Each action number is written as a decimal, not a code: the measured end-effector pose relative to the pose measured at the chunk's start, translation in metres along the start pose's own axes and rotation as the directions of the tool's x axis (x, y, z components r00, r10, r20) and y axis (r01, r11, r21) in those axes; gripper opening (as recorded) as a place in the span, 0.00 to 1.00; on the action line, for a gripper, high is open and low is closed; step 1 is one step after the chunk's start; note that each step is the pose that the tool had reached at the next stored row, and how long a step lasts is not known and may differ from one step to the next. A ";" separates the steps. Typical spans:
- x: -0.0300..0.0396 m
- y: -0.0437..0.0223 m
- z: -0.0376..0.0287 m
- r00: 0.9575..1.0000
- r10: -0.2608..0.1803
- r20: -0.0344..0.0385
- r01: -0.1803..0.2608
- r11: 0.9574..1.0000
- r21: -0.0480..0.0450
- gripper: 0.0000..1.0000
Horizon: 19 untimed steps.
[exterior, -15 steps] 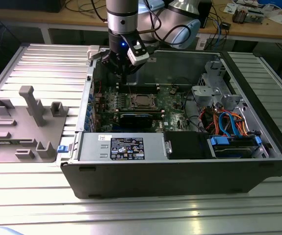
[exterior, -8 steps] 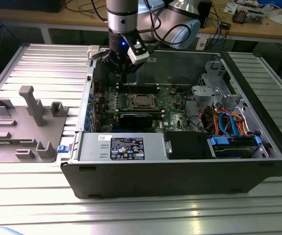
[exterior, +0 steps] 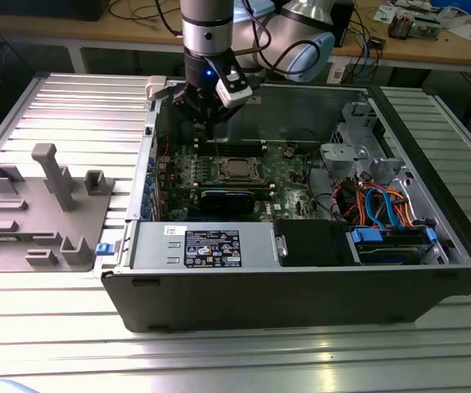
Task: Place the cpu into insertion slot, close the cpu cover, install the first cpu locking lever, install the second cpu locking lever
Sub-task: 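Install the first cpu locking lever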
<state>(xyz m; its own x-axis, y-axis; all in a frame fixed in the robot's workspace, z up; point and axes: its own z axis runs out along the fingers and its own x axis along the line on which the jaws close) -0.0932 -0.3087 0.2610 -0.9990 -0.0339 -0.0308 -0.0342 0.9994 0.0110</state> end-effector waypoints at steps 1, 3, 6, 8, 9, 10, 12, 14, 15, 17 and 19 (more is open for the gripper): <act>-0.0004 0.0000 0.0000 1.000 0.000 0.000 0.000 1.000 0.000 0.11; -0.0017 -0.0001 0.0001 1.000 0.000 0.000 0.000 1.000 0.000 0.11; -0.0037 -0.0001 0.0004 1.000 0.000 0.000 0.000 1.000 0.000 0.11; -0.0053 -0.0002 0.0006 1.000 0.000 0.000 0.000 1.000 0.000 0.11; -0.0059 -0.0002 0.0007 1.000 0.000 0.000 0.000 1.000 0.000 0.11; -0.0067 -0.0002 0.0008 1.000 0.000 0.000 0.000 1.000 0.000 0.11; -0.0083 -0.0003 0.0011 1.000 0.000 0.000 0.000 1.000 0.000 0.11; -0.0110 -0.0004 0.0018 1.000 0.000 0.000 0.000 1.000 0.001 0.11; -0.0119 -0.0004 0.0020 1.000 0.000 0.000 0.000 1.000 0.001 0.11; -0.0140 -0.0005 0.0025 1.000 0.000 0.000 0.000 1.000 0.002 0.11; -0.0166 -0.0006 0.0031 1.000 0.000 0.000 0.000 1.000 0.002 0.11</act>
<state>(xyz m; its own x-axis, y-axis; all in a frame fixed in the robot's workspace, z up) -0.0764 -0.3087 0.2584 -0.9989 -0.0343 -0.0307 -0.0345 0.9994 0.0086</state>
